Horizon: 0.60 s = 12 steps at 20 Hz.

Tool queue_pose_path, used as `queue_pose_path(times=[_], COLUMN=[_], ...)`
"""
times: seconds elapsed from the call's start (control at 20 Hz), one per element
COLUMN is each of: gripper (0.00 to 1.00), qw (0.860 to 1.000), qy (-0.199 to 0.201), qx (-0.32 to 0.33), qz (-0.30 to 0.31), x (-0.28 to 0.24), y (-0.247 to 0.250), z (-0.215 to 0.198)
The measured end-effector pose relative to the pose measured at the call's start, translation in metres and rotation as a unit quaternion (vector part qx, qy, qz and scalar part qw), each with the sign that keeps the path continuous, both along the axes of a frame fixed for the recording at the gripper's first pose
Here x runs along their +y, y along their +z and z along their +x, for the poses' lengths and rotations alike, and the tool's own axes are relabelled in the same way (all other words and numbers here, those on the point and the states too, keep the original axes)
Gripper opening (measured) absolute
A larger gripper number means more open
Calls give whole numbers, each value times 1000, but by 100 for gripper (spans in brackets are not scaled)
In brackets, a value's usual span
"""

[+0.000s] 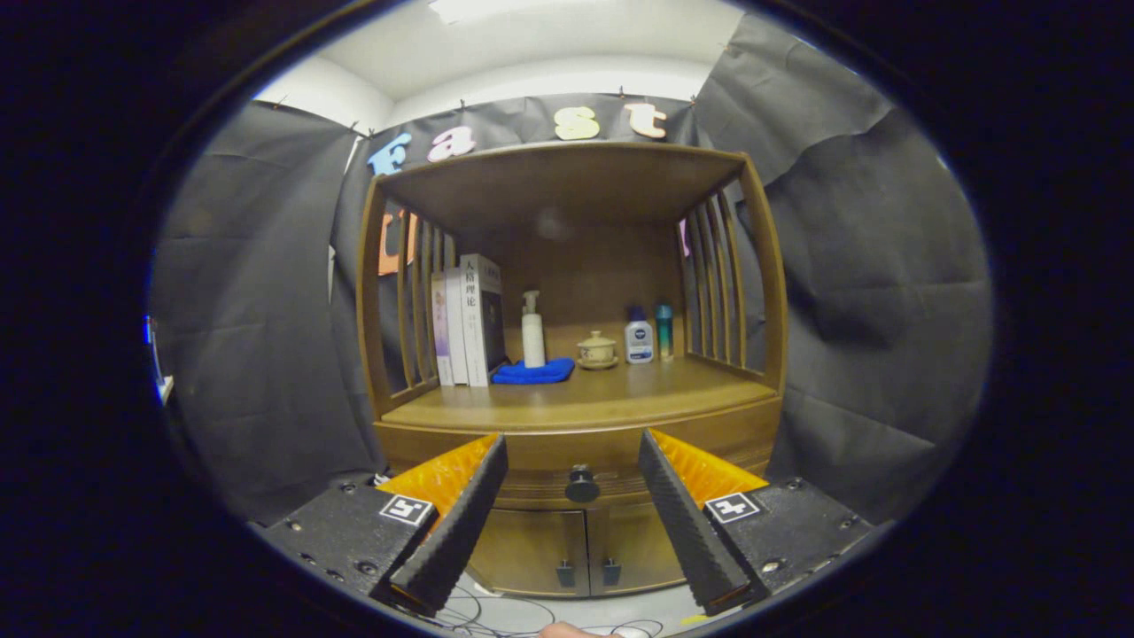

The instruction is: Pull open the drawer, take out the items inside it, and place them on the countertop above the cabinet.

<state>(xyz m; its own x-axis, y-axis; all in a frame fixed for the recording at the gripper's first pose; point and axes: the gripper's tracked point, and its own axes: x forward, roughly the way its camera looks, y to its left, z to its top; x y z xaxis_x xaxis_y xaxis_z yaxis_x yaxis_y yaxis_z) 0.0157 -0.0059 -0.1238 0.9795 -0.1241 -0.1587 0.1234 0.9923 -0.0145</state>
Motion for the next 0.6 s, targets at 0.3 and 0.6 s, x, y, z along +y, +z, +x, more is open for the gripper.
queue_pose_path(times=[0.3,0.6], gripper=[97,81], qw=[999,996], qy=[-22,-35], qx=[37,79], qz=[12,20], x=[-18,-31], y=[-57,-110], z=[44,86])
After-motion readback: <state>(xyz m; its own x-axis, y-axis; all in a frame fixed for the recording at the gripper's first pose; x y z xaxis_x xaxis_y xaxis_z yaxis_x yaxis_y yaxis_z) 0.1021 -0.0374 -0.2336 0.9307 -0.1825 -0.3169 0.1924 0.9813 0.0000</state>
